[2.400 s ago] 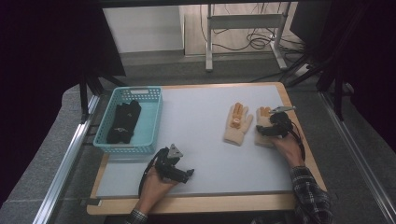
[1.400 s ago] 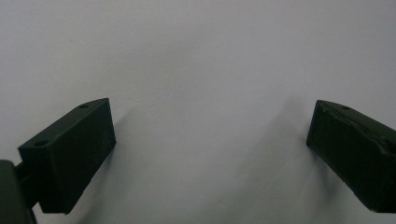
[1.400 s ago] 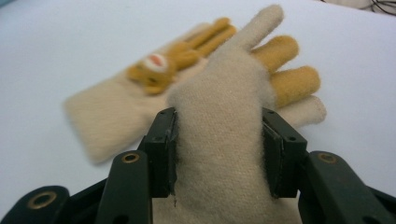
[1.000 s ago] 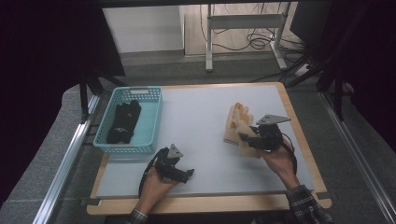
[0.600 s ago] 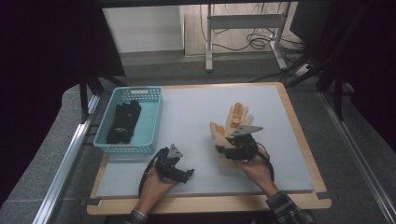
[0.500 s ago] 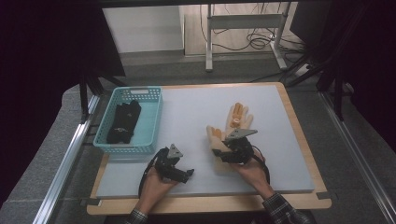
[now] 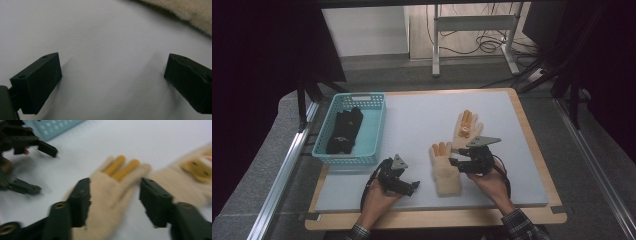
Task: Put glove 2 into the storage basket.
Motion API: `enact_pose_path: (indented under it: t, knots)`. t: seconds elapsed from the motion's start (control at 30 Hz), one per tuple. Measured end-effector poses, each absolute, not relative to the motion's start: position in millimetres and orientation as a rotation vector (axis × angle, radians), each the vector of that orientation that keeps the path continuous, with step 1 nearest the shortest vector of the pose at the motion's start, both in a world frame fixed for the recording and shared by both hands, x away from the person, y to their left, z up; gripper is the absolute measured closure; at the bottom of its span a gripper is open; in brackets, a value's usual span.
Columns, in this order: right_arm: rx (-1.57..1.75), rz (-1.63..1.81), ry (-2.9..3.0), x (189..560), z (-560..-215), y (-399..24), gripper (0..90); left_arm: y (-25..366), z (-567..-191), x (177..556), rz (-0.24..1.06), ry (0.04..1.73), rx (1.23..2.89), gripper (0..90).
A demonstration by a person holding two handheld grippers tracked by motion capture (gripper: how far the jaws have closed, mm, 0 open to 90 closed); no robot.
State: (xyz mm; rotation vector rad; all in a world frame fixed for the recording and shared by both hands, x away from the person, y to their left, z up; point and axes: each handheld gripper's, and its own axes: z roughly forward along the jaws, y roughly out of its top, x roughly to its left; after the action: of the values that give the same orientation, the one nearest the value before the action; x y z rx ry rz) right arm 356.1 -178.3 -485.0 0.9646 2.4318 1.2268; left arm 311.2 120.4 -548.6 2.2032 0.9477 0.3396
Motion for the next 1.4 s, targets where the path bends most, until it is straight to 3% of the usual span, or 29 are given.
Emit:
enact_pose_path:
  t: [0.07, 0.17, 0.47, 0.6, 0.8, 1.07, 1.4]
  knots:
    - [0.983, 1.189, 2.439, 357, -488, -185, 56.7, 120, -549, 311, 0.339, 0.948, 2.202, 1.5]
    - [1.001, 1.165, 2.464, 359, -500, -191, 64.1, 120, -549, 311, 0.339, 0.949, 2.203, 1.5]
    - [1.019, 1.166, 2.488, 380, -520, -173, 66.4, 120, -549, 311, 0.339, 0.950, 2.202, 1.6]
    - [1.031, 1.120, 2.514, 383, -526, -166, 84.0, 120, -549, 311, 0.339, 0.948, 2.202, 1.6]
    - [0.994, 1.144, 2.459, 363, -509, -176, 84.7, 120, -549, 311, 0.339, 0.948, 2.203, 1.5]
    - [1.085, 1.154, 2.395, 368, -509, -201, 63.5, 120, -549, 311, 0.339, 0.949, 2.202, 1.6]
    - [1.106, 1.126, 2.299, 411, -500, -212, 41.9, 120, -549, 311, 0.338, 0.950, 2.202, 1.6]
